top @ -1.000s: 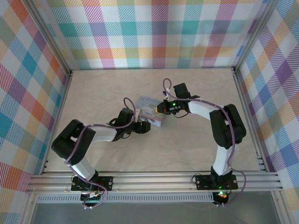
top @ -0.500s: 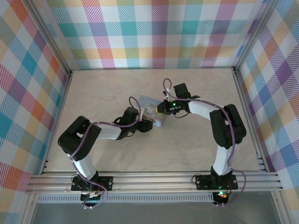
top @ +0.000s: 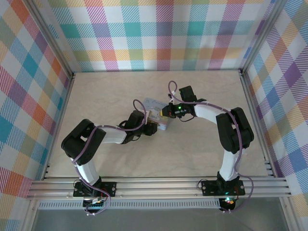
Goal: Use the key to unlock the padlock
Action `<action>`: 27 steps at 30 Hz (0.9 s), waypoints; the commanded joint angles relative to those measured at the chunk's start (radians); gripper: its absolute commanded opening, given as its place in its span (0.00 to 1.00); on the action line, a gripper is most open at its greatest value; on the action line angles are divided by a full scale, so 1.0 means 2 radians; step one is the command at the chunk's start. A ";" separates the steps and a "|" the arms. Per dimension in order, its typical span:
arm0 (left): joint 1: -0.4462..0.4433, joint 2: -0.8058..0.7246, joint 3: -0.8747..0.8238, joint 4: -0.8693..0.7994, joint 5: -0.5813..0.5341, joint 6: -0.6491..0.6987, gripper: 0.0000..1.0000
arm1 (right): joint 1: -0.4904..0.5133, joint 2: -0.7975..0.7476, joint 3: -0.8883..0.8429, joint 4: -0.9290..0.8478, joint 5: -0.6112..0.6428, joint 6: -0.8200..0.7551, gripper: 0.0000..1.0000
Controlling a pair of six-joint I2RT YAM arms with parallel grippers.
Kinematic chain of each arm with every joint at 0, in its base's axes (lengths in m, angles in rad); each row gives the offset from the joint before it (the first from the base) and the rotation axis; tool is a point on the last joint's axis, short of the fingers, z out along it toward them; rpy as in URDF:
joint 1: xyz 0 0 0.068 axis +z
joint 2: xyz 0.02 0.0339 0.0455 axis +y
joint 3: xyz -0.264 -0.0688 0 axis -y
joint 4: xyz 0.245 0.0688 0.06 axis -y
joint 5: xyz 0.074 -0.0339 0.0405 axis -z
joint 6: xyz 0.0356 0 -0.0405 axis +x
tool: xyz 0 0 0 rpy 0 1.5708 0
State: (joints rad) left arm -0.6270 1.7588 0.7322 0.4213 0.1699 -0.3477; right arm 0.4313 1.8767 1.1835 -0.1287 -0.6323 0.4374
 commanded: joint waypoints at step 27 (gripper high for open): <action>-0.007 -0.041 0.032 -0.038 0.070 -0.191 0.20 | 0.005 -0.176 -0.147 0.066 0.091 -0.051 0.02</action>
State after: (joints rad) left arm -0.6281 1.7115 0.7589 0.3511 0.2470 -0.6373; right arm 0.4328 1.5734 0.9535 -0.0307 -0.4915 0.3763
